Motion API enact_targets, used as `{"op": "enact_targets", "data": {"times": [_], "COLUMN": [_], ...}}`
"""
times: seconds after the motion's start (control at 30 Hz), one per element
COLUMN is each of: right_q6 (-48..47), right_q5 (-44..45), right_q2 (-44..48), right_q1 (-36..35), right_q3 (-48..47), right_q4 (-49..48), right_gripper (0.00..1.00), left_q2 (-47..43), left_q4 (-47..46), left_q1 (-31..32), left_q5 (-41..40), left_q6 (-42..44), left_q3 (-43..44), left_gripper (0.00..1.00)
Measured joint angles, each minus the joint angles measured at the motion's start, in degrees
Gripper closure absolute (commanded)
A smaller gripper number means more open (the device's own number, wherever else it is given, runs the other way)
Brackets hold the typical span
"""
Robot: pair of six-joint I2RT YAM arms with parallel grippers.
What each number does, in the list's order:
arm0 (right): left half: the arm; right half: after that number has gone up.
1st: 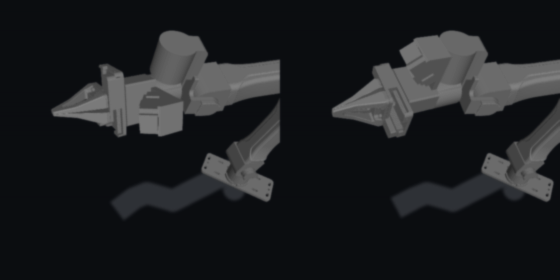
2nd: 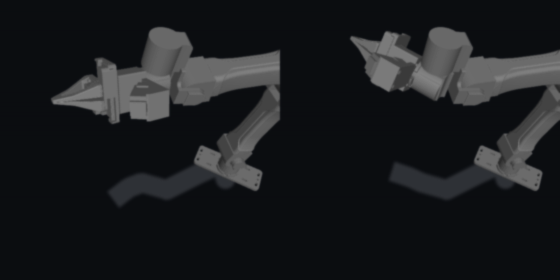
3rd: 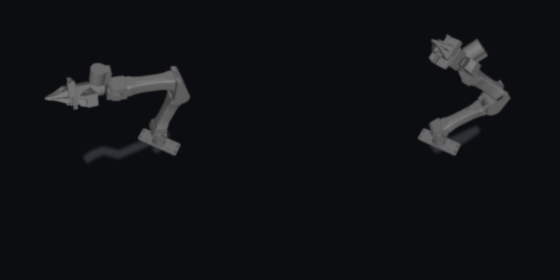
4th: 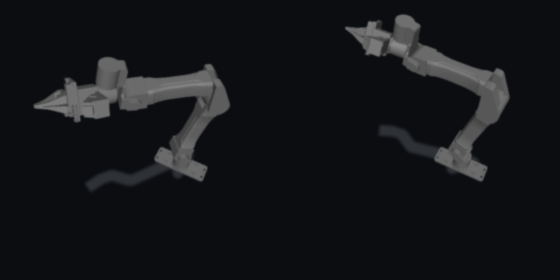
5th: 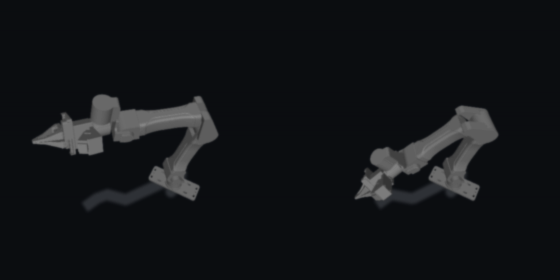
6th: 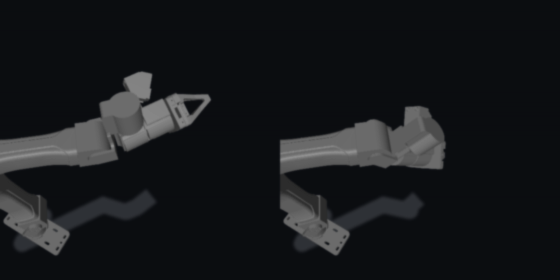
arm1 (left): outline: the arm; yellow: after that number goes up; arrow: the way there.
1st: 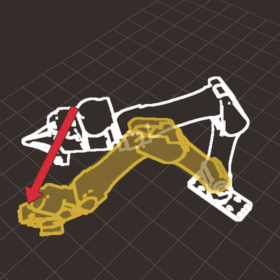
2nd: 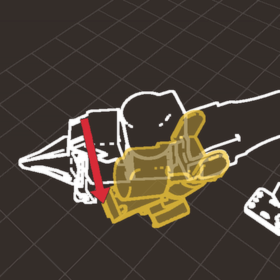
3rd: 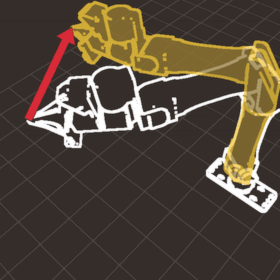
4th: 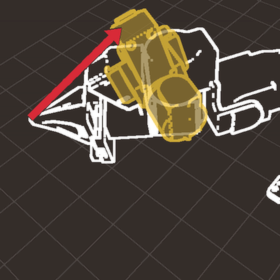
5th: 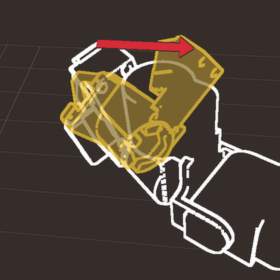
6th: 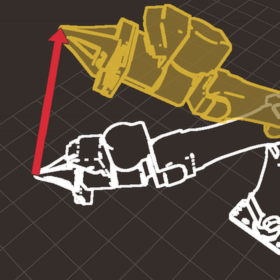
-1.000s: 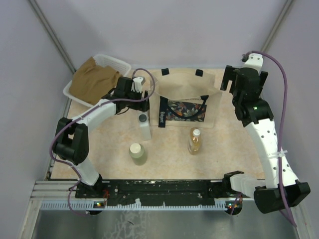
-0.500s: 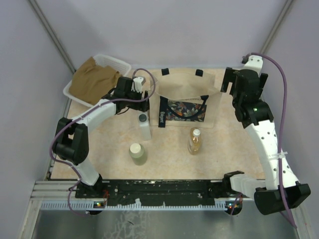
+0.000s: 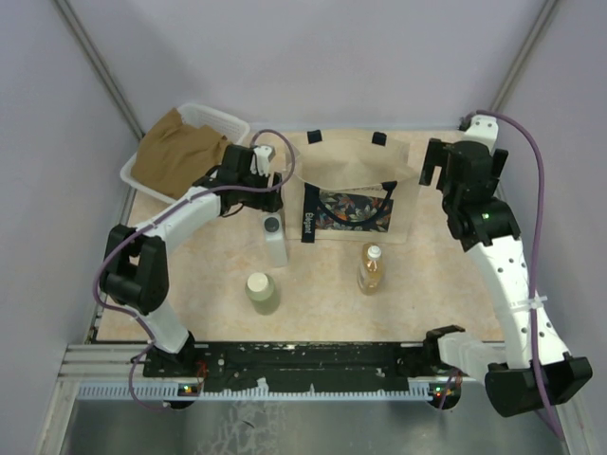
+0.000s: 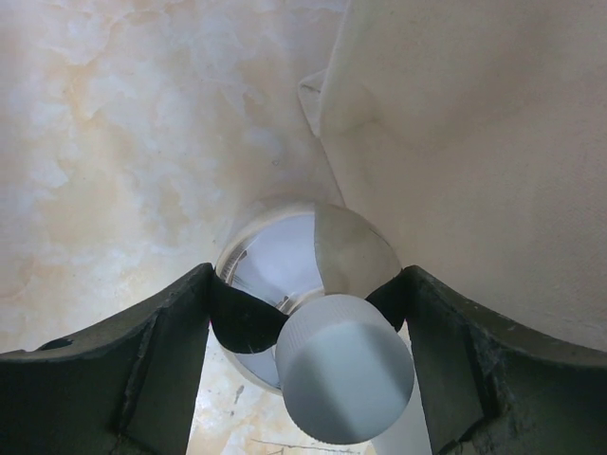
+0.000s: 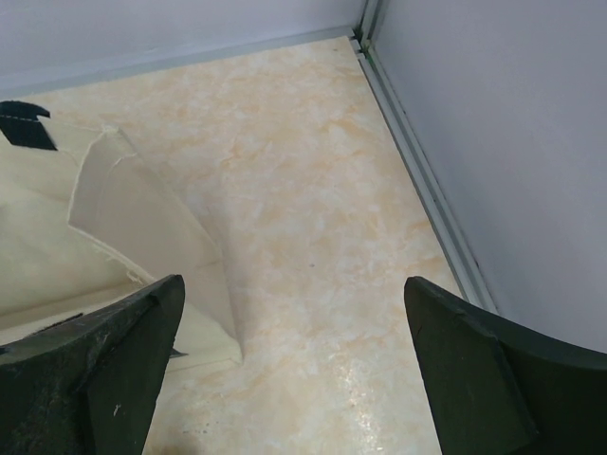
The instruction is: Place the personal care products into the canvas bag
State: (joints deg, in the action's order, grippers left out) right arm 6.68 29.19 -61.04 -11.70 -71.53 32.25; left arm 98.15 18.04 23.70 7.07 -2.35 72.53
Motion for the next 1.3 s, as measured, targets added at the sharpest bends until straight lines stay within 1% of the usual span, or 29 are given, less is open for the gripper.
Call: {"op": "enact_targets", "data": {"times": [0.37, 0.47, 0.77, 1.03, 1.2, 1.3], "right_q6": [-0.02, -0.02, 0.00, 0.00, 0.42, 0.63], "right_q5": [0.02, 0.00, -0.15, -0.22, -0.42, -0.44], "right_q2": [2.08, 2.10, 2.14, 1.51, 0.76, 0.52], "right_q1": [0.00, 0.00, 0.00, 0.00, 0.00, 0.00], "right_q3": [1.79, 1.81, 2.89, 2.97, 3.80, 4.13], "right_q4": [0.50, 0.50, 0.39, 0.31, 0.15, 0.20], "right_gripper": [0.01, 0.01, 0.01, 0.01, 0.01, 0.01], "left_q2": [-3.02, -4.13, -6.03, -6.23, -6.23, -6.69], "left_q4": [6.34, 8.33, 11.10, 15.63, 18.01, 17.27], "left_q1": [-2.32, -2.93, -3.13, -3.13, -3.13, -3.10], "left_q5": [-4.37, -5.25, -5.57, -5.11, -2.16, 1.53], "left_q6": [1.29, 1.55, 2.49, 3.43, 3.74, 3.65], "left_q3": [0.98, 2.84, 12.22, 23.04, 31.54, 33.81], "left_gripper": [1.00, 1.00, 1.00, 1.00, 1.00, 1.00]}}
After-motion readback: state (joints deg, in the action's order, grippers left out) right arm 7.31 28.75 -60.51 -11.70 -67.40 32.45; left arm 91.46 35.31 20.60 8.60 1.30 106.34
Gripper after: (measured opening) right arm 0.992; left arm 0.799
